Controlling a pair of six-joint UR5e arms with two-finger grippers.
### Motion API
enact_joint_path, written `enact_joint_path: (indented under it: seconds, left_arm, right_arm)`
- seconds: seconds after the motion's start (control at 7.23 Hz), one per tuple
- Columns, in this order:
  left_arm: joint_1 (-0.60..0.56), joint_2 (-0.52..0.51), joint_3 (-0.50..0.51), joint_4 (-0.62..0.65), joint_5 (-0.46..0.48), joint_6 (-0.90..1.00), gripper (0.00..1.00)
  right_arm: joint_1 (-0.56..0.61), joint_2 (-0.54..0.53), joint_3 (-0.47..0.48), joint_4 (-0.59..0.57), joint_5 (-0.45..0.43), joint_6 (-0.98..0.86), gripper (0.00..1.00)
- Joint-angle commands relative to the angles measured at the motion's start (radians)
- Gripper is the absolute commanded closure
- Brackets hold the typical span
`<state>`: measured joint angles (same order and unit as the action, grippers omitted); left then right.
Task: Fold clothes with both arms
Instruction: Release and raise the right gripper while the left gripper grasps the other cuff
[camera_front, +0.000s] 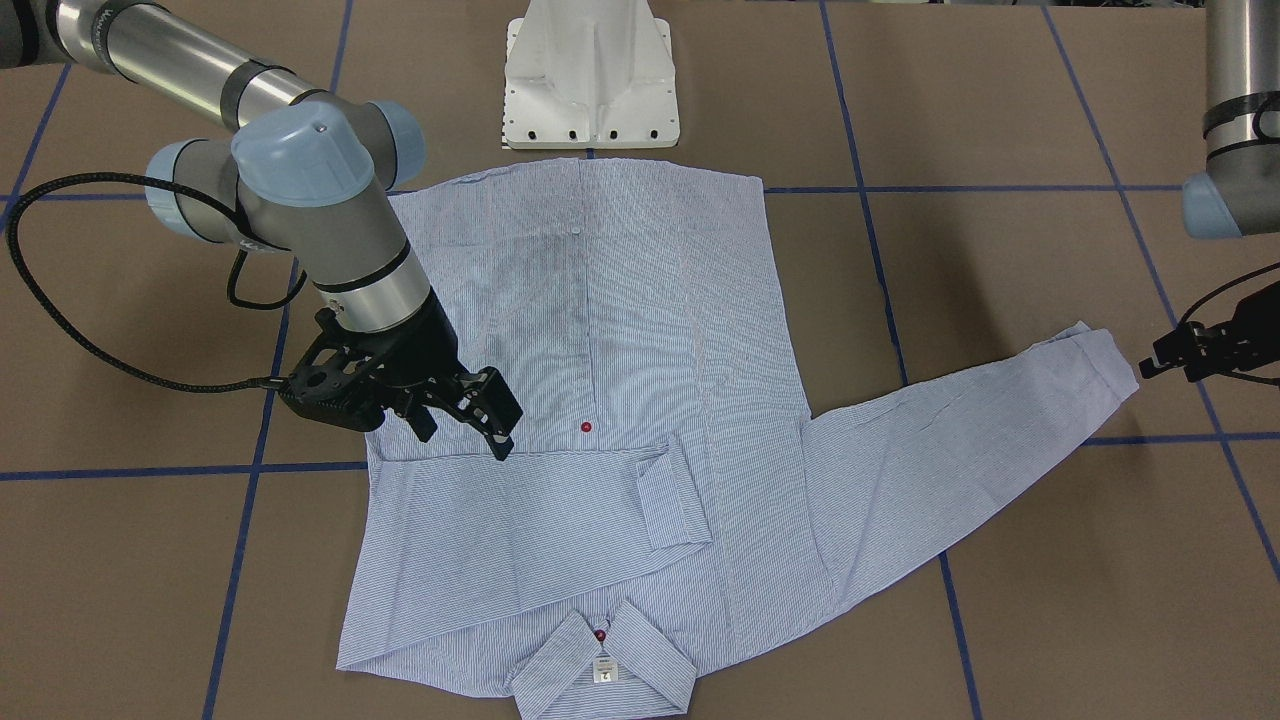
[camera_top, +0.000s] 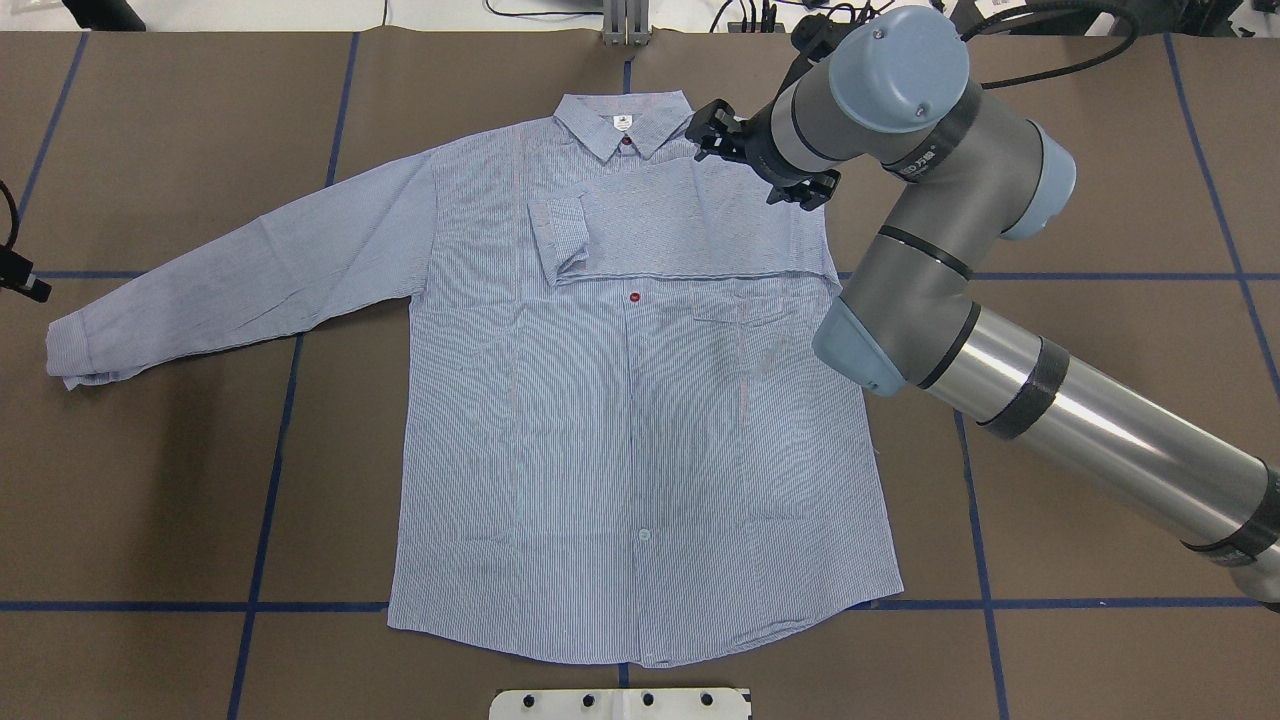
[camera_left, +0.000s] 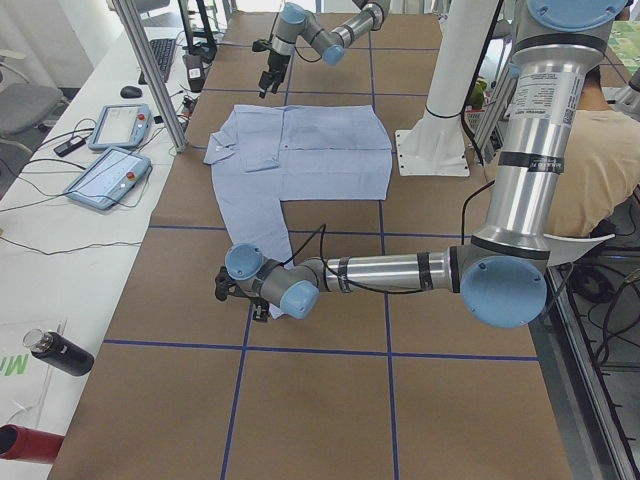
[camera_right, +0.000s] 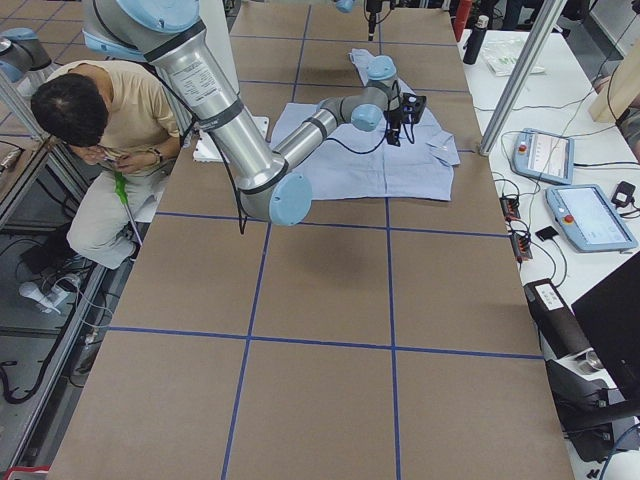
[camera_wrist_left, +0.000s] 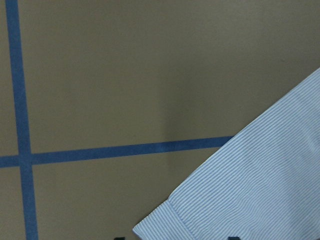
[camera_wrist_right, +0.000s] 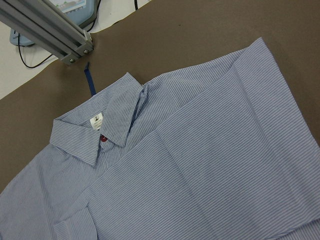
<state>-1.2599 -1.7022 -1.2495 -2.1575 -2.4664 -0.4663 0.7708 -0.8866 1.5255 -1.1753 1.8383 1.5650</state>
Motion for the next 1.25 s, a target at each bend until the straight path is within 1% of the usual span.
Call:
enact_joint_path:
  seconds: [0.0, 0.28, 0.55, 0.69, 0.83, 0.97, 1.11]
  left_arm:
    - [0.016, -0.007, 0.074, -0.067, 0.000, -0.023, 0.28]
    - [0.043, -0.014, 0.081, -0.099, 0.003, -0.037, 0.28]
    - [0.076, -0.034, 0.097, -0.104, 0.003, -0.051, 0.29]
    - [0.077, -0.033, 0.097, -0.105, 0.001, -0.049, 0.34]
    - [0.079, -0.033, 0.097, -0.105, 0.001, -0.049, 0.46]
    - [0.079, -0.031, 0.097, -0.105, 0.001, -0.051, 0.65]
    - [0.079, -0.031, 0.094, -0.105, 0.001, -0.051, 0.97]
  right_arm:
    - [0.001, -0.006, 0.010, 0.002, -0.002, 0.003, 0.01]
    - [0.001, -0.015, 0.018, 0.002, -0.004, 0.003, 0.01]
    - [0.001, -0.021, 0.016, 0.000, -0.004, -0.002, 0.01]
    - [-0.001, -0.020, 0.016, 0.000, -0.004, -0.002, 0.01]
    - [-0.001, -0.021, 0.015, 0.000, -0.004, 0.000, 0.01]
    - [-0.002, -0.020, 0.015, 0.000, -0.004, 0.001, 0.01]
    - [-0.004, -0.020, 0.013, 0.000, -0.004, 0.004, 0.01]
